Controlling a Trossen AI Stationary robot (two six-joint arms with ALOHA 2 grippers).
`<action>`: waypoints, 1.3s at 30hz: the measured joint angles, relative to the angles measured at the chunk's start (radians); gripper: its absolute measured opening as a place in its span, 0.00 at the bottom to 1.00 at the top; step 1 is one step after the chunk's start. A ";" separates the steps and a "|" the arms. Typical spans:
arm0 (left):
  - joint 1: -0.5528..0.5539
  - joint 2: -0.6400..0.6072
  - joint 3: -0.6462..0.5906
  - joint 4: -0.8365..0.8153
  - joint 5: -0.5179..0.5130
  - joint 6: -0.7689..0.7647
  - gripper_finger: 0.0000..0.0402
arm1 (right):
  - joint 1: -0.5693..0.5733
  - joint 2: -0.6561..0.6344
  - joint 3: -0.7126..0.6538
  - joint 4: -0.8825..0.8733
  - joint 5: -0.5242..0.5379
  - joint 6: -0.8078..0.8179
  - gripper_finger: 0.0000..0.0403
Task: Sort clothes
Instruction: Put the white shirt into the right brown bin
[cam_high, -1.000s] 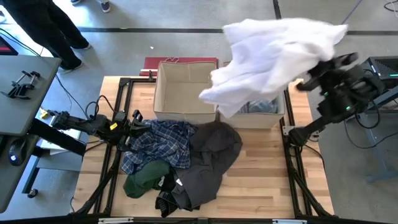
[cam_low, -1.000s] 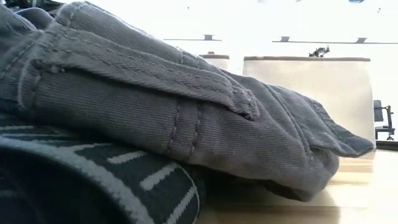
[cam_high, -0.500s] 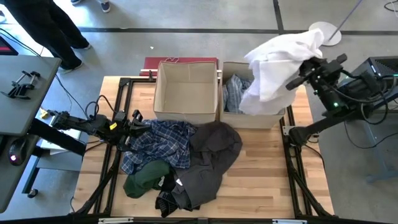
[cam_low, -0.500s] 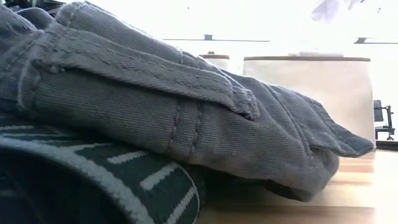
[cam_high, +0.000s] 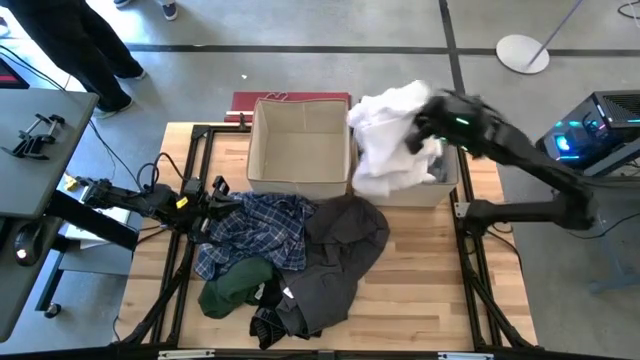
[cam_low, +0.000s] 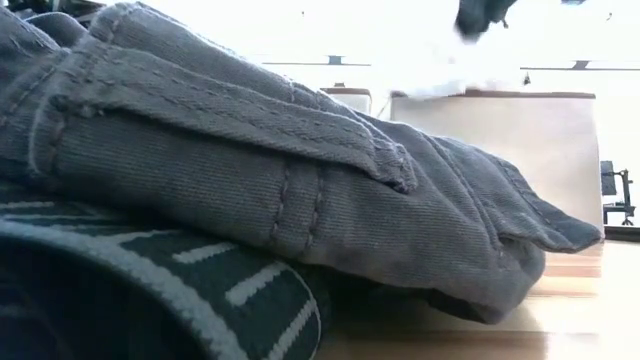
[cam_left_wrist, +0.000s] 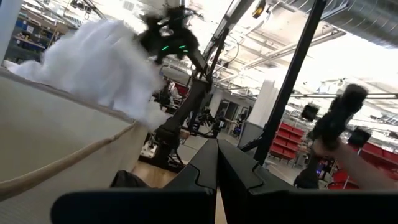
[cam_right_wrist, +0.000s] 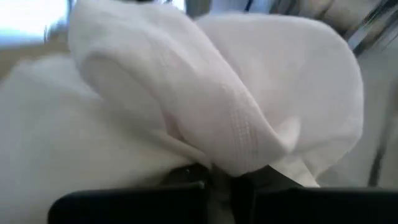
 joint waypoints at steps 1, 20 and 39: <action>0.000 0.000 0.000 0.000 0.000 0.000 0.00 | -0.043 0.041 0.000 -0.053 -0.056 0.005 0.03; 0.000 0.000 0.000 -0.001 0.003 -0.019 0.00 | -0.233 0.516 -0.231 -0.176 -0.227 0.050 0.26; 0.000 0.000 0.000 0.034 0.003 -0.019 0.00 | -0.061 0.369 0.609 -0.805 -0.360 0.129 0.56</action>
